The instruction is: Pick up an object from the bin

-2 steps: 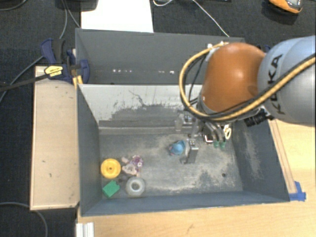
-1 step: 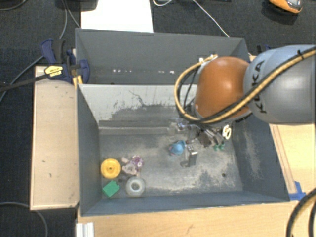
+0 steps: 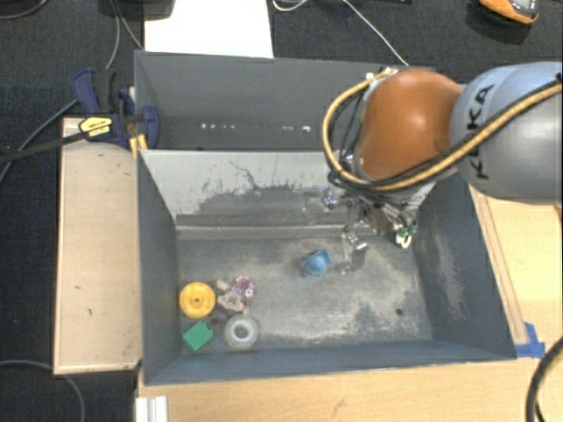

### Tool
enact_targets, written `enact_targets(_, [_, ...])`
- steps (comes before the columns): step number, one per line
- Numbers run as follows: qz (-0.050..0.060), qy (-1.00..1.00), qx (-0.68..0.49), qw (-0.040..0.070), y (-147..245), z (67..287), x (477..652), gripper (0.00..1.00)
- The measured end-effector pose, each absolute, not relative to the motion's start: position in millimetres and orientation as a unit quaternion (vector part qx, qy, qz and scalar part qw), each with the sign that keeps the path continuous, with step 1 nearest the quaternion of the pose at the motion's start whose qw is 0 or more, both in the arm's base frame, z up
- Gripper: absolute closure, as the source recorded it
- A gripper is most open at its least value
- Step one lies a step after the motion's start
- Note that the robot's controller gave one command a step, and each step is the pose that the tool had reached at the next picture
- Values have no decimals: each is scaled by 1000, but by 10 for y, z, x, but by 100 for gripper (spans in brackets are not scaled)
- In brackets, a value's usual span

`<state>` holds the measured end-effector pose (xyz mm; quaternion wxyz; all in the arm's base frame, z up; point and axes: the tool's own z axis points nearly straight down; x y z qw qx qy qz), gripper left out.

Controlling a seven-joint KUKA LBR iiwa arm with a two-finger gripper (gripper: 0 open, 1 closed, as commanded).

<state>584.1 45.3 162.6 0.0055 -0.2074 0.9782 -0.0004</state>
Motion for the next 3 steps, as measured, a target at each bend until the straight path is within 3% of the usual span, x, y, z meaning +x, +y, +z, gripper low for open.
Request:
enact_targets(1, [1,979,-202,2,386,1155,5764,0])
enact_targets(2, [-2,890,-455,6,408,732,5820,0])
enact_targets(3, [1,966,-260,2,444,707,5754,100])
